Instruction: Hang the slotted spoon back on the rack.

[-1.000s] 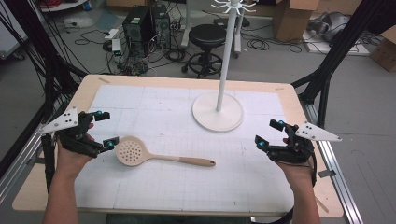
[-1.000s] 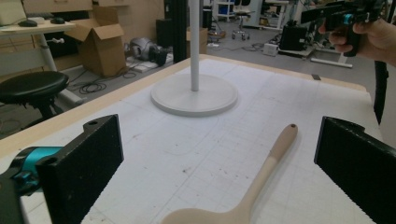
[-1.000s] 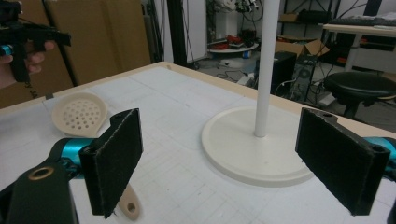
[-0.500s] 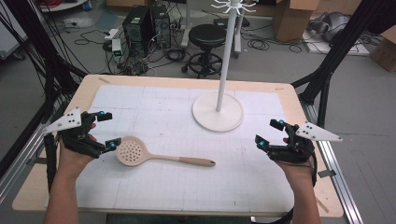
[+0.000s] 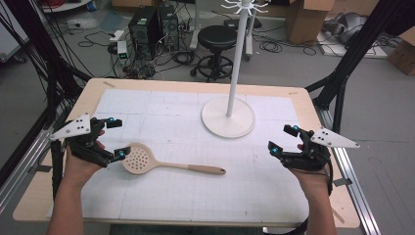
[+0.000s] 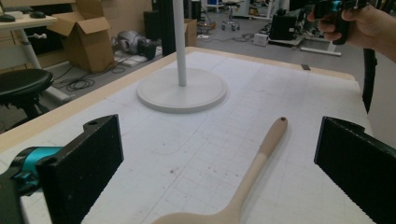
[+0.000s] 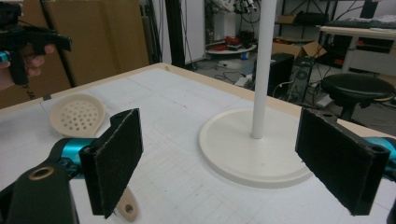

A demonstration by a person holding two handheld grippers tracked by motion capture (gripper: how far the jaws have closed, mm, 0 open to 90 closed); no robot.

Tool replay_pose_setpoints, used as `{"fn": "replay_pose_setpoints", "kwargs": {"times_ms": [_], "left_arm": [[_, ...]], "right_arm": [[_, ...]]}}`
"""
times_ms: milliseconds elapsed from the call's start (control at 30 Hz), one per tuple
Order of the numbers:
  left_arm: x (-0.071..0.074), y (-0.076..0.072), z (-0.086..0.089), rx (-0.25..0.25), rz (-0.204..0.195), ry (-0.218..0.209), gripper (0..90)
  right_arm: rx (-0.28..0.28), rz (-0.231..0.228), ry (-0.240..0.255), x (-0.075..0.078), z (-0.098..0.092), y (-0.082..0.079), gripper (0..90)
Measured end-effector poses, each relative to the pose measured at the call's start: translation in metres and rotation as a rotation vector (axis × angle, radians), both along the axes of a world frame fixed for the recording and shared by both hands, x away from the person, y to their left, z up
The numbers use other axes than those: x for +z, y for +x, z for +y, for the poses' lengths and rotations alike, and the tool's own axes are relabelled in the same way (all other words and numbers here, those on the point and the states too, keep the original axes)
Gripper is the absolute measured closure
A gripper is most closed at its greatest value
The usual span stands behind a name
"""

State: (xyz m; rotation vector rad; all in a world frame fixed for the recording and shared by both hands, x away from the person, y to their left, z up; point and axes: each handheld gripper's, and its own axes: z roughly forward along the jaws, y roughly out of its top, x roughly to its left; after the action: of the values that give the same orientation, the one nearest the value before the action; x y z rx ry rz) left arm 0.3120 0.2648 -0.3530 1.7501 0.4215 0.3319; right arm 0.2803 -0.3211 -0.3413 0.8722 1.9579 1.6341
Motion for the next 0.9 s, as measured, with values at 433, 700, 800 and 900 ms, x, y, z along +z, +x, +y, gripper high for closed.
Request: {"fn": "replay_pose_setpoints", "kwargs": {"times_ms": [433,700,800,900], "left_arm": [[0.007,0.007,-0.036,-0.085,0.029,0.126,1.7],[0.016,0.02,-0.076,-0.159,0.056,0.204,1.7],[0.015,0.024,-0.095,-0.204,0.06,0.258,1.7],[0.008,0.027,-0.114,-0.236,0.076,0.31,1.7]], "right_arm": [[0.017,0.018,-0.031,-0.004,0.006,0.002,14.4],[0.017,0.038,-0.04,-0.007,0.007,0.004,14.4],[0.014,0.03,-0.036,-0.007,0.006,0.004,14.4],[0.014,0.029,-0.037,-0.007,0.006,0.004,14.4]]}}
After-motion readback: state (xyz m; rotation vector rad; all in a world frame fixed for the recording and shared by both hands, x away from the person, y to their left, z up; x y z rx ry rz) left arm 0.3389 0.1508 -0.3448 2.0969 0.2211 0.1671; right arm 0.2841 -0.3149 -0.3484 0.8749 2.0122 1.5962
